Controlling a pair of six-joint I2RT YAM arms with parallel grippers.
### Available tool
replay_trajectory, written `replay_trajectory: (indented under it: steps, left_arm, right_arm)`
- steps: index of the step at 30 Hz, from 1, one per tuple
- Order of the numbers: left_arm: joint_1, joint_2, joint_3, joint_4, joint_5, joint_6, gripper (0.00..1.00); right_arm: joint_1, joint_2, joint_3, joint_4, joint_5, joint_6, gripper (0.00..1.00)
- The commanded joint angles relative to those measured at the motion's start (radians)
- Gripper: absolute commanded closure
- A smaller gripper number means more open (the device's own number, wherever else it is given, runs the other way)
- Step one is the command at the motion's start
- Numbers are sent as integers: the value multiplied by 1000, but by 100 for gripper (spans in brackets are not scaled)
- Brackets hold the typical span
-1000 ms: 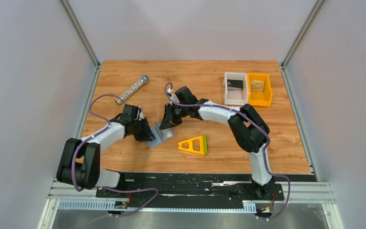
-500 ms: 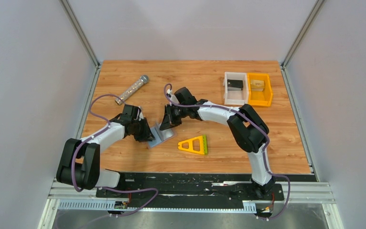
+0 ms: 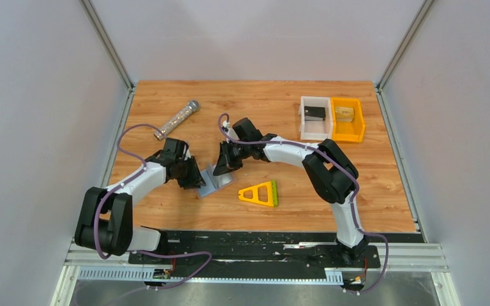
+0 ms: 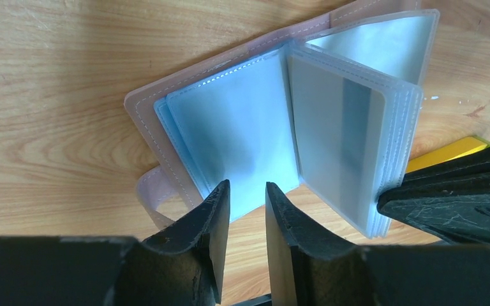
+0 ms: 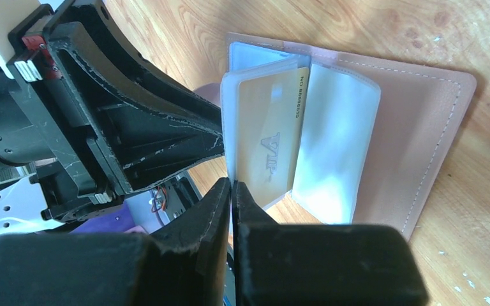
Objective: Take the credit cards out of the card holder
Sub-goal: Remove the credit card from the card holder.
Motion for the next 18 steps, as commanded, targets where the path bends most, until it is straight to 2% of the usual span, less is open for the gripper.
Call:
replay_trajectory:
  steps: [1,7,18]
  left_arm:
    - [6,-28,50,-9,-23,-6,64]
    - [12,-31,74,-20,-23,-7,60]
    - [14,-63,99,-16,-9,-24,48]
  right_arm:
    - [10,18,17,20,-5,-1,91]
    - [13,24,20,15,-2,-1,84]
    - [22,32,40,-1,4,-9,83]
